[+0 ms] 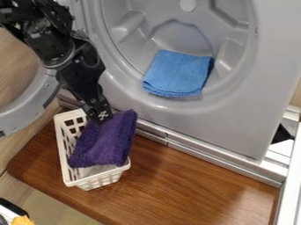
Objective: Moved out the blue tower at the container
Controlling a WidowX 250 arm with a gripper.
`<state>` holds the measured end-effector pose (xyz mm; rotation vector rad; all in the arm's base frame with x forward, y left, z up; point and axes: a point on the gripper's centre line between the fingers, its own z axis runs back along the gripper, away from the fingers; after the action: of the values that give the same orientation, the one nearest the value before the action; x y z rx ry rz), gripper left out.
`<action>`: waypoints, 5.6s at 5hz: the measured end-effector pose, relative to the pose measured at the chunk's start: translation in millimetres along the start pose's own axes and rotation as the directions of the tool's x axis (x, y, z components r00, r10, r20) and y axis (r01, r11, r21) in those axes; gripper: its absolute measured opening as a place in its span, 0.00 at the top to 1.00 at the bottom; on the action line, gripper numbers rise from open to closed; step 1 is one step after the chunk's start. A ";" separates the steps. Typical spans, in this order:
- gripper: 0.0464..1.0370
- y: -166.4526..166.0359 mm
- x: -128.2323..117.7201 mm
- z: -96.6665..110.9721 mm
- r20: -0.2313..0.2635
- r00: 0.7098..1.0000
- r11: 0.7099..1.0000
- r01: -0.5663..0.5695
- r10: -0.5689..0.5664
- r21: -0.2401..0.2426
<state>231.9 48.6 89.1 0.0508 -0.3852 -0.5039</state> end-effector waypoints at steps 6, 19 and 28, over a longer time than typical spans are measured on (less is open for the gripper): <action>0.04 37.6 74.0 -64.1 0.072 0.982 0.984 0.177 -0.175 -0.026; 0.99 -86.8 65.9 -12.1 0.178 0.966 0.978 0.201 -0.188 -0.056; 0.26 -131.9 -2.8 -80.4 0.078 0.979 0.964 0.199 -0.188 -0.174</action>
<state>198.7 -69.3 -5.0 -0.1044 -0.3949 -0.7335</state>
